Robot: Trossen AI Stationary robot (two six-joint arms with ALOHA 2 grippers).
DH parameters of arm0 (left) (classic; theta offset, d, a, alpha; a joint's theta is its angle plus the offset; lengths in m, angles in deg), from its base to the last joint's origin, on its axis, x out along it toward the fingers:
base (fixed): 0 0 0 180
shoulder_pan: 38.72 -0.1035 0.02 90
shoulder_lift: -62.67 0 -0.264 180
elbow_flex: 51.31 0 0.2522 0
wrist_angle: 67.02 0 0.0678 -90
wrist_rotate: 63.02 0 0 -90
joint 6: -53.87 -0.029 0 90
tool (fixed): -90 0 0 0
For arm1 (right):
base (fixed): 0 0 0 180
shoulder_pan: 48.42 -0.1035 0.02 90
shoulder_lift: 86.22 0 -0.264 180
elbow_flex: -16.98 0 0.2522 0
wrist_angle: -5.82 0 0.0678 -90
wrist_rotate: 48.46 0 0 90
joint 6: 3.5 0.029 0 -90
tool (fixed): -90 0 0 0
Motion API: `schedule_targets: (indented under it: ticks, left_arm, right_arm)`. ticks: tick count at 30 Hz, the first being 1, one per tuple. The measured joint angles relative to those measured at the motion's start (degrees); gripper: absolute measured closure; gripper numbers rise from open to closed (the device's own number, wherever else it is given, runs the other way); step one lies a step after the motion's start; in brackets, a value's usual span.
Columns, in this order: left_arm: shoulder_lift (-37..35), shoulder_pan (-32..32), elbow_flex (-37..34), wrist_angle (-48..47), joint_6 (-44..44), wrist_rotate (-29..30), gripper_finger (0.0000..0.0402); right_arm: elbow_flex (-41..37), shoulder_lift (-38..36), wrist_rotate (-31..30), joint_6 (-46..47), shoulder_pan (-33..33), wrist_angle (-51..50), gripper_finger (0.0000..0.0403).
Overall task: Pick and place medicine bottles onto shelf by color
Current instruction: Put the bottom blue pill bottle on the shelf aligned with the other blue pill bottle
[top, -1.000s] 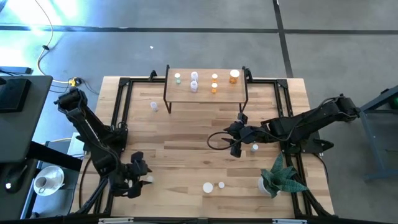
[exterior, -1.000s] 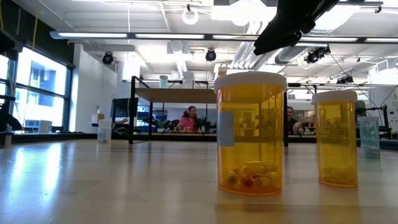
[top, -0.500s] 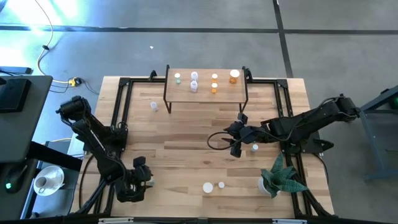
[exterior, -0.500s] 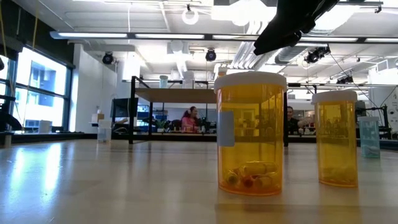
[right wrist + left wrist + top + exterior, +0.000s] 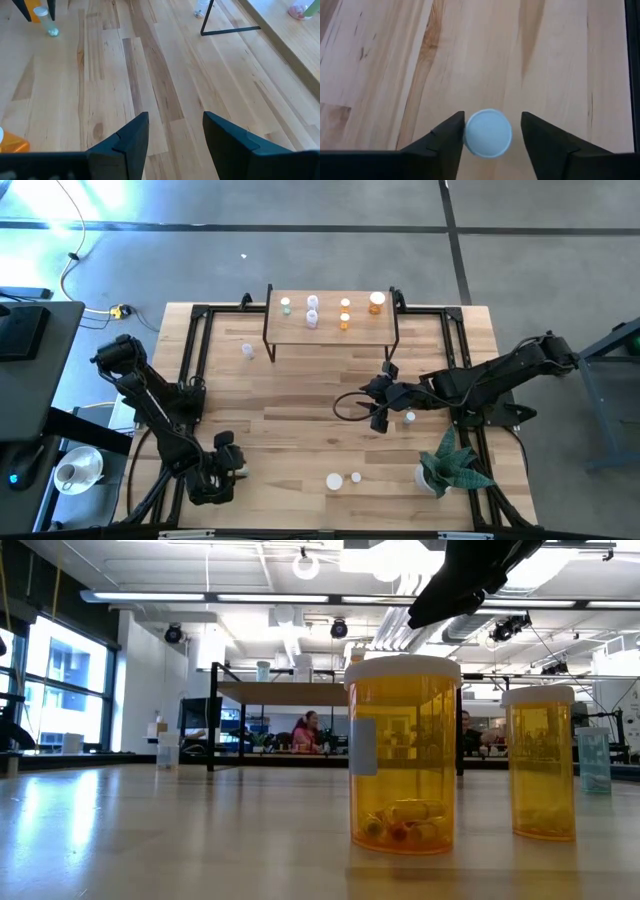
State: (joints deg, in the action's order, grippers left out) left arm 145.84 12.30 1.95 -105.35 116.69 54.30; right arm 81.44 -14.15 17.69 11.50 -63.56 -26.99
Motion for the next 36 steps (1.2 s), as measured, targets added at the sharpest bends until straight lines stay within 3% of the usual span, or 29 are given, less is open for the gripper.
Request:
schedule_targets:
  ticks: [9,18,27,36]
  left_arm:
    - [0.00,0.00,0.00,0.01,0.01,-0.10,0.0294]
    - [-1.19,-2.87,0.00,-0.17,-5.73,-1.11,0.0279]
    - [-9.01,-16.19,2.74,-9.15,-20.97,-3.21,0.0287]
    - [-15.92,-34.78,8.72,-11.06,-46.42,-4.82,0.0281]
  right_arm:
    - [0.00,0.01,0.00,0.00,0.00,0.00,0.0224]
    - [0.09,1.65,0.00,1.17,0.00,0.65,0.0224]
    - [0.07,1.75,0.00,2.14,0.00,0.35,0.0224]
    - [0.07,1.79,0.00,3.13,0.00,0.02,0.0224]
